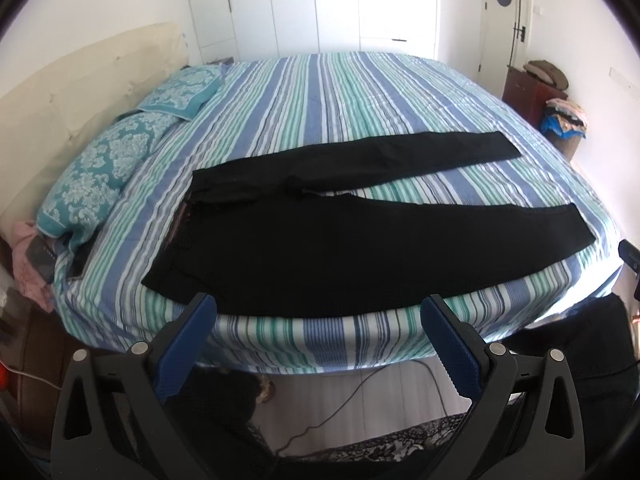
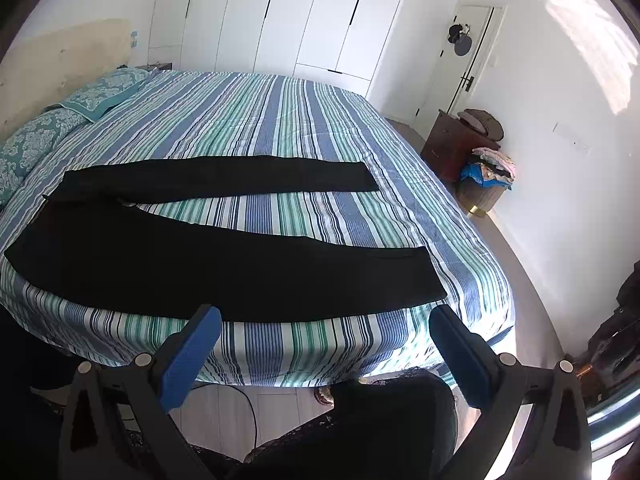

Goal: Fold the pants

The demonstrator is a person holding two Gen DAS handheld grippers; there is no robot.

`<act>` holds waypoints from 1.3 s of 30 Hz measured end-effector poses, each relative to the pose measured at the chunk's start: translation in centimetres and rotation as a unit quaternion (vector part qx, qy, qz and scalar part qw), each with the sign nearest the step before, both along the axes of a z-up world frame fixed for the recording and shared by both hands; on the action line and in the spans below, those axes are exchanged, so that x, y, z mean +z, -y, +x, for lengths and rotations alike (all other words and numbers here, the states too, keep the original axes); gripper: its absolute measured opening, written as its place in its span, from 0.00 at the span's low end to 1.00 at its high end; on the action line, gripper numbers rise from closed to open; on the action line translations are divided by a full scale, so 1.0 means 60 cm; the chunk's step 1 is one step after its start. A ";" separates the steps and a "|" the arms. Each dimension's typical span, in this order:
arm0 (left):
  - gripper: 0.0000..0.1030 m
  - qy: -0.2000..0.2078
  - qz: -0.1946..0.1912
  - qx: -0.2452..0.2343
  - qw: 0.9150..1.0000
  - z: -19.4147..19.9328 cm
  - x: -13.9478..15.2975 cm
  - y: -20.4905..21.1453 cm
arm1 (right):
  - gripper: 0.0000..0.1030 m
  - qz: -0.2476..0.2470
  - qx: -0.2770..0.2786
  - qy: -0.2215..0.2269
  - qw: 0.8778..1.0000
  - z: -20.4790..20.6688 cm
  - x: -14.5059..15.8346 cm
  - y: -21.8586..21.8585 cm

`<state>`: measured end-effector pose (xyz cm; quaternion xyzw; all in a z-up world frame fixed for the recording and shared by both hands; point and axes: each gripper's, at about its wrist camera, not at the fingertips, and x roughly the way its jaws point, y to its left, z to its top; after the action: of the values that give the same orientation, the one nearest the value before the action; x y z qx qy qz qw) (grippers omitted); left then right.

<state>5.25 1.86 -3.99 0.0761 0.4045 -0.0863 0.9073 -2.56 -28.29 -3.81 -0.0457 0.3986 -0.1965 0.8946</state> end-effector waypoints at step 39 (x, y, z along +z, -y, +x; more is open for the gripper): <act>0.99 -0.009 -0.002 0.050 0.999 0.317 -0.146 0.103 | 1.00 0.317 0.108 -0.011 0.942 0.469 -0.173 0.327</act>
<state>24.28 -4.32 -12.73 0.0533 0.4162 -0.0418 0.9067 25.58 -47.91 -14.18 0.1951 0.4429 0.0383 0.8742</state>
